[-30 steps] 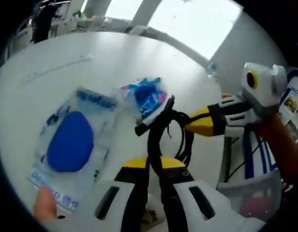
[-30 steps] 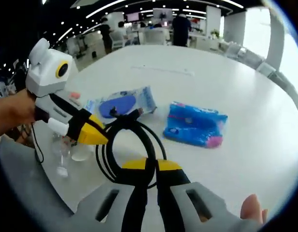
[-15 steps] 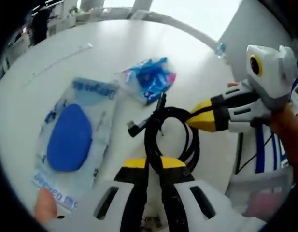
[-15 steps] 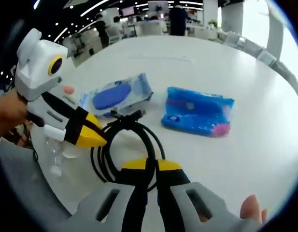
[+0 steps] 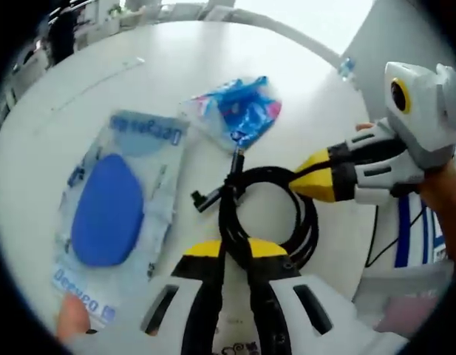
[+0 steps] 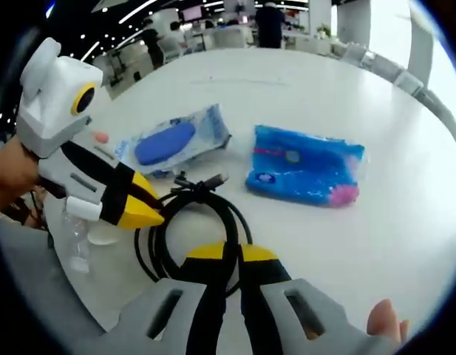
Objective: Arrange the tabletop items into an orderly group along one side of the table until the central work area is clear of visible clutter.
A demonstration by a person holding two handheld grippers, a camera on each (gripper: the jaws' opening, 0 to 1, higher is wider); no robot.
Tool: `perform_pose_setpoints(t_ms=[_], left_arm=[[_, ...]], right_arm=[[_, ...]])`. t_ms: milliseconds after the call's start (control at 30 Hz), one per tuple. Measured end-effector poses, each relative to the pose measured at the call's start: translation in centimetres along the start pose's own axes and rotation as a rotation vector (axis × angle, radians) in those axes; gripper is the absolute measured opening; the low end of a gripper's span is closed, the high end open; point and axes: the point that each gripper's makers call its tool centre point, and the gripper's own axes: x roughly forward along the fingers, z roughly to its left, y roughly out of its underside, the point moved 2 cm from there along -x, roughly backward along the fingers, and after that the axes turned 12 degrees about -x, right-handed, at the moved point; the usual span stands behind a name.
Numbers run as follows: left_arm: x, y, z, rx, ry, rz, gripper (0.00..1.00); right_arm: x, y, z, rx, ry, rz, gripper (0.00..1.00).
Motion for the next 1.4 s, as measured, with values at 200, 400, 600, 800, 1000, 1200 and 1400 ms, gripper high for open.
perform_pose_setpoints(t_ms=[200, 400, 600, 800, 1000, 1200, 1400], left_arm=[[0.2, -0.2, 0.1, 0.001, 0.0, 0.001, 0.09], [0.2, -0.2, 0.2, 0.015, -0.007, 0.005, 0.09], [0.0, -0.1, 0.3, 0.021, -0.012, 0.009, 0.09], [-0.2, 0.0, 0.7, 0.021, -0.019, 0.014, 0.09], [-0.2, 0.0, 0.8, 0.022, -0.021, 0.015, 0.08], [-0.4, 0.0, 1.1, 0.034, -0.031, 0.019, 0.08], [-0.6, 0.0, 1.4, 0.028, -0.022, 0.008, 0.1]], right_arm=[[0.3, 0.4, 0.0, 0.015, 0.002, 0.014, 0.05], [0.4, 0.6, 0.1, 0.026, -0.007, 0.026, 0.06], [0.4, 0.8, 0.6, 0.03, -0.023, 0.042, 0.06], [0.5, 0.8, 1.1, 0.023, -0.041, 0.052, 0.06], [0.5, 0.8, 1.4, 0.02, -0.059, 0.056, 0.06], [0.7, 0.6, 2.0, -0.019, -0.071, 0.055, 0.08], [0.6, 0.0, 2.0, -0.004, -0.072, 0.026, 0.12]])
